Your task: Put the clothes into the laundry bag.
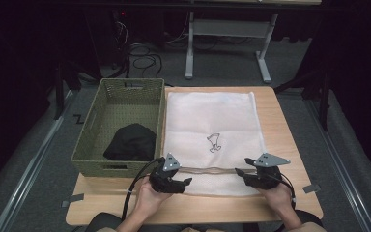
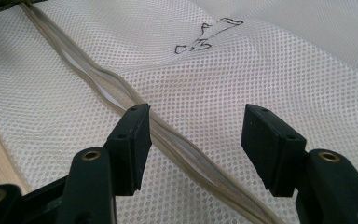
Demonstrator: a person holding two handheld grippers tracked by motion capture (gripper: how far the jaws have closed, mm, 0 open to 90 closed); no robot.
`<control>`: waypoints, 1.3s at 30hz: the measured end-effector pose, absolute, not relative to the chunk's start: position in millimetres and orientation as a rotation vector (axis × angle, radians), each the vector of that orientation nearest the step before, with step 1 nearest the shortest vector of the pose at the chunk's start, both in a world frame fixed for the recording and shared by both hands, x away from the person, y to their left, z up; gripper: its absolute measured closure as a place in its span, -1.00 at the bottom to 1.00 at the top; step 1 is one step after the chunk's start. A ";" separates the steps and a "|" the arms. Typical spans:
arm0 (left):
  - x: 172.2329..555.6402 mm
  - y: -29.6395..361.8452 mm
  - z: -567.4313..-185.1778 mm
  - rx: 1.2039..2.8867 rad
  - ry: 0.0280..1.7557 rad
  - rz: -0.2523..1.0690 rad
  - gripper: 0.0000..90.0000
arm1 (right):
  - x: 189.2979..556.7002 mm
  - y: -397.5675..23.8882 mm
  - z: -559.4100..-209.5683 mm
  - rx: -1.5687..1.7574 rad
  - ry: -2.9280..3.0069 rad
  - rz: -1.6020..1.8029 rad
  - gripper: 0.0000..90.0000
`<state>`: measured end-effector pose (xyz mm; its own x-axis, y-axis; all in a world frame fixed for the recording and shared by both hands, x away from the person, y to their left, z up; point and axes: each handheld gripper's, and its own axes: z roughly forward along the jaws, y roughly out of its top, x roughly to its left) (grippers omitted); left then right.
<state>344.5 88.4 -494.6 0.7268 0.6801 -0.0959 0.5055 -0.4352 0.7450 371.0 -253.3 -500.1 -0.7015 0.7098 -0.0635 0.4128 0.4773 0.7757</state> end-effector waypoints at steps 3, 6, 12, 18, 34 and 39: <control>344.7 89.2 -494.0 2.122 0.896 0.281 -0.19 | 371.3 -253.4 -501.0 0.946 2.351 1.085 -0.05; 343.8 89.1 -493.5 2.114 0.888 0.276 -0.20 | 370.9 -252.6 -501.5 0.941 2.357 1.076 -0.06; 343.0 87.0 -491.7 2.127 0.875 0.248 -0.21 | 370.9 -252.7 -501.3 0.944 2.351 1.082 -0.07; 342.8 85.7 -491.8 2.132 0.873 0.246 -0.24 | 370.6 -253.5 -500.7 0.934 2.346 1.086 -0.07; 343.4 83.7 -490.1 2.122 0.872 0.232 -0.22 | 371.3 -252.1 -502.3 0.931 2.359 1.078 -0.09; 343.2 84.1 -486.4 2.119 0.868 0.240 -0.21 | 370.5 -252.7 -501.2 0.931 2.351 1.087 -0.09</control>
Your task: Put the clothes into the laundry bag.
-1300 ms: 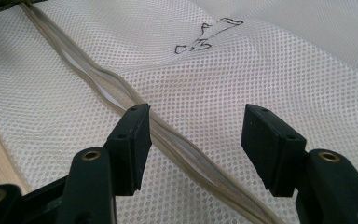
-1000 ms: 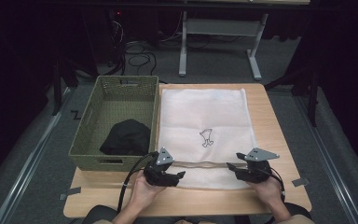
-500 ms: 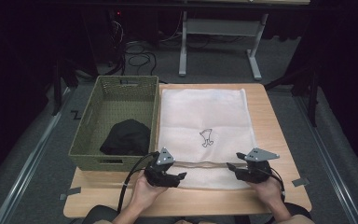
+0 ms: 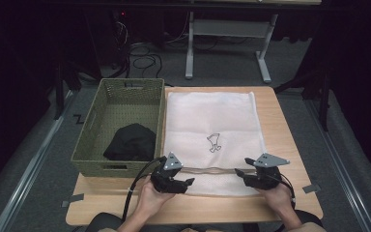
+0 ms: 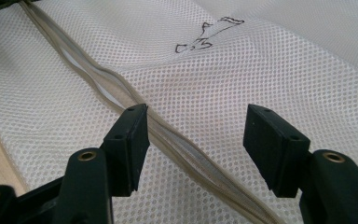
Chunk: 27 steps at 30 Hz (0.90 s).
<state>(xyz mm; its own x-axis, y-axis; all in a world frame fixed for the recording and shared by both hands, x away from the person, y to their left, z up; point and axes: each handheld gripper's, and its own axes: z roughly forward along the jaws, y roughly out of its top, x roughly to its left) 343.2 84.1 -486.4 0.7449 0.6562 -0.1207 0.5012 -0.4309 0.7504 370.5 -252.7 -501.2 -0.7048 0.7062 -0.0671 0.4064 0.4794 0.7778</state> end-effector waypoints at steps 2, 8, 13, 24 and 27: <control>343.5 84.1 -485.1 2.120 0.867 0.239 -0.21 | 371.0 -253.1 -501.3 0.928 2.353 1.091 -0.09; 344.3 81.2 -480.2 2.103 0.859 0.234 -0.19 | 370.9 -252.8 -501.4 0.928 2.354 1.095 -0.09; 346.3 74.7 -477.1 2.101 0.846 0.226 -0.20 | 371.6 -253.9 -501.2 0.935 2.352 1.100 -0.09; 354.6 62.9 -471.2 2.055 0.850 0.219 -0.20 | 372.3 -254.9 -501.0 0.941 2.352 1.107 -0.09; 357.0 58.1 -471.6 2.042 0.846 0.203 -0.20 | 372.1 -255.2 -500.8 0.945 2.347 1.111 -0.08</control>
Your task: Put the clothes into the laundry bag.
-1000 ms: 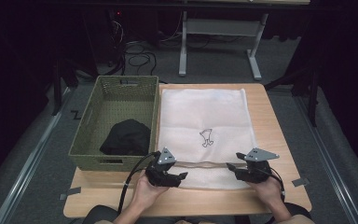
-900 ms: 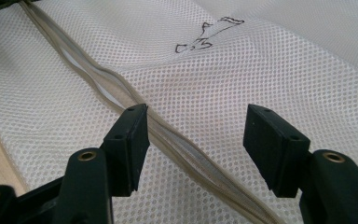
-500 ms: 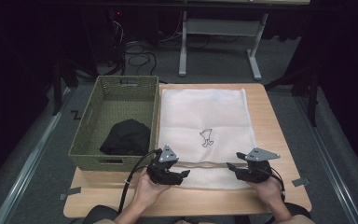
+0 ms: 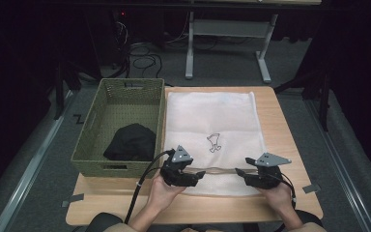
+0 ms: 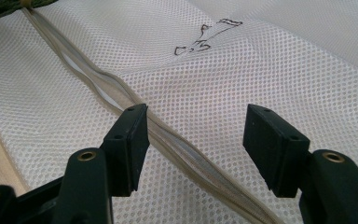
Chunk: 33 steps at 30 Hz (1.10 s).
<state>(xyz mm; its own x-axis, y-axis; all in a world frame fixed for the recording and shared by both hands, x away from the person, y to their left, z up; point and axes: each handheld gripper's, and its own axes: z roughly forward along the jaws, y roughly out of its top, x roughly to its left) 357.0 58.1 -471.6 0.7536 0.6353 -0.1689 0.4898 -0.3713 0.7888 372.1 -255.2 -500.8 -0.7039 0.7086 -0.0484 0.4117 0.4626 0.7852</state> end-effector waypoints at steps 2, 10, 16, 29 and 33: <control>357.9 55.0 -471.9 2.036 0.843 0.203 -0.20 | 372.1 -255.2 -500.8 0.945 2.348 1.112 -0.08; 360.1 44.7 -477.4 2.035 0.830 0.196 -0.21 | 372.4 -255.4 -500.9 0.952 2.356 1.108 -0.08; 357.9 35.8 -485.8 2.046 0.815 0.192 -0.23 | 372.4 -256.7 -500.0 0.958 2.342 1.114 -0.06; 354.2 25.6 -511.8 2.112 0.780 0.193 -0.22 | 372.9 -257.3 -500.1 0.991 2.342 1.113 -0.03; 354.9 24.3 -519.0 2.117 0.781 0.188 -0.22 | 373.7 -258.1 -500.3 1.007 2.346 1.114 -0.04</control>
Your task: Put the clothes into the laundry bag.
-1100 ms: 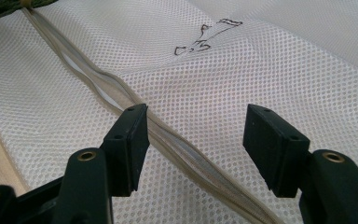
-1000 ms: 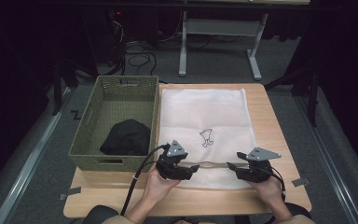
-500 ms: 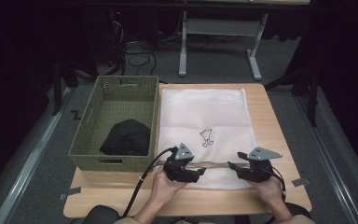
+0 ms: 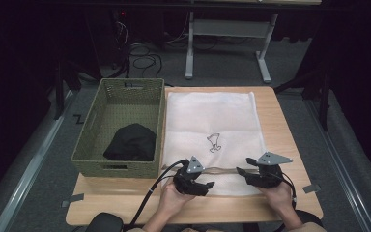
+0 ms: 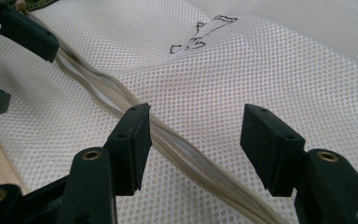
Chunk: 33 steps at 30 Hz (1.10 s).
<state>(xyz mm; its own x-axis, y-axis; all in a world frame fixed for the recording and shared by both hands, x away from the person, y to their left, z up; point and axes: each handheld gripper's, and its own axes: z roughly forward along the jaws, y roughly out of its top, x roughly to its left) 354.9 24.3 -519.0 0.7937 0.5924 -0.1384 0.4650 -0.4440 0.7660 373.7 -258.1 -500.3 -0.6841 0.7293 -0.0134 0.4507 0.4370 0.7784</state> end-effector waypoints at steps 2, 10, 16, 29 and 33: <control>355.1 23.3 -521.8 2.120 0.780 0.196 -0.22 | 374.7 -258.9 -500.9 1.018 2.343 1.120 -0.05; 353.9 20.1 -532.1 2.155 0.764 0.232 -0.26 | 375.8 -259.8 -501.5 1.044 2.341 1.124 -0.07; 353.5 18.2 -539.9 2.177 0.764 0.244 -0.26 | 378.4 -260.8 -502.2 1.065 2.337 1.141 -0.07; 348.1 16.4 -544.5 2.171 0.749 0.303 -0.26 | 379.7 -246.9 -489.0 0.959 2.357 1.101 -0.15; 347.7 16.3 -544.5 2.169 0.754 0.304 -0.26 | 383.6 -234.0 -481.9 0.913 2.428 1.056 -0.07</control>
